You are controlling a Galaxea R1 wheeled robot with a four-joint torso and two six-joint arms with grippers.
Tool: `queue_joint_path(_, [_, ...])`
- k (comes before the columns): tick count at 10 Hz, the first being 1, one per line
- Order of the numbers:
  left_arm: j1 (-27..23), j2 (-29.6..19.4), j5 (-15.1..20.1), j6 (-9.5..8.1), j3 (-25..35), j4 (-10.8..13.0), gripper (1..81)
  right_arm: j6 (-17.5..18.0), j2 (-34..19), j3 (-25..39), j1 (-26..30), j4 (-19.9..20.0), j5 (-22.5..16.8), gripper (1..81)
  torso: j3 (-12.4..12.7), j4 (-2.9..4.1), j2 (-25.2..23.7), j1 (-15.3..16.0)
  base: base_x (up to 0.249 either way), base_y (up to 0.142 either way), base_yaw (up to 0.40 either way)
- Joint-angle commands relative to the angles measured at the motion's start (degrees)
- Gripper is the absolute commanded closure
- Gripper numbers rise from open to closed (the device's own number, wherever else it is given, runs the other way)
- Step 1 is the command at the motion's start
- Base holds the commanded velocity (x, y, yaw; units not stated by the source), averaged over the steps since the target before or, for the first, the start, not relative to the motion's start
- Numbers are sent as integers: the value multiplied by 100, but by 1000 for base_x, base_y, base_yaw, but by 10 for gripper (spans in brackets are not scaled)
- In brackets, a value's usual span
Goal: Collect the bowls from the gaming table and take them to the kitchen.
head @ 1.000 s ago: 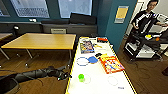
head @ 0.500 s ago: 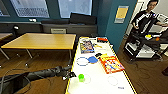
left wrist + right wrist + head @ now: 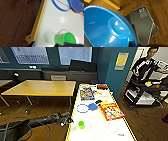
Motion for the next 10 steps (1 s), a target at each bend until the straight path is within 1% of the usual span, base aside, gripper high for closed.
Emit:
queue_joint_path(1, [-1067,233,121,6,-160,108,10,-9,-207,113,110,-138,-261,811,2,0,0,0,0,0,0])
queue_joint_path(3, [-1173,507,173,67,-231,117,10,-1,-208,113,127,-129,-332,811,0,0,0,2,0,0,0])
queue_joint_path(4, [-1181,647,182,67,-231,126,10,-10,-199,113,127,-129,-332,811,0,0,2,2,0,0,0])
queue_joint_path(5, [-1190,821,226,67,-318,205,10,-9,-182,113,136,-129,-331,811,0,0,2,2,0,0,0])
queue_joint_path(7, [-1190,1051,226,67,-556,214,10,-10,-173,105,136,-147,-332,811,0,0,2,2,0,0,0])
queue_joint_path(8, [-1190,1130,304,67,-600,205,10,-10,-155,87,136,-147,-332,811,0,0,2,2,0,0,0])
queue_joint_path(9, [-1190,1201,499,14,-671,188,10,-10,-146,87,136,-147,-332,811,0,0,2,2,0,0,0])
queue_joint_path(10, [-1190,1297,577,-12,-828,188,10,-9,-137,87,153,-164,-332,811,0,0,2,2,0,0,0])
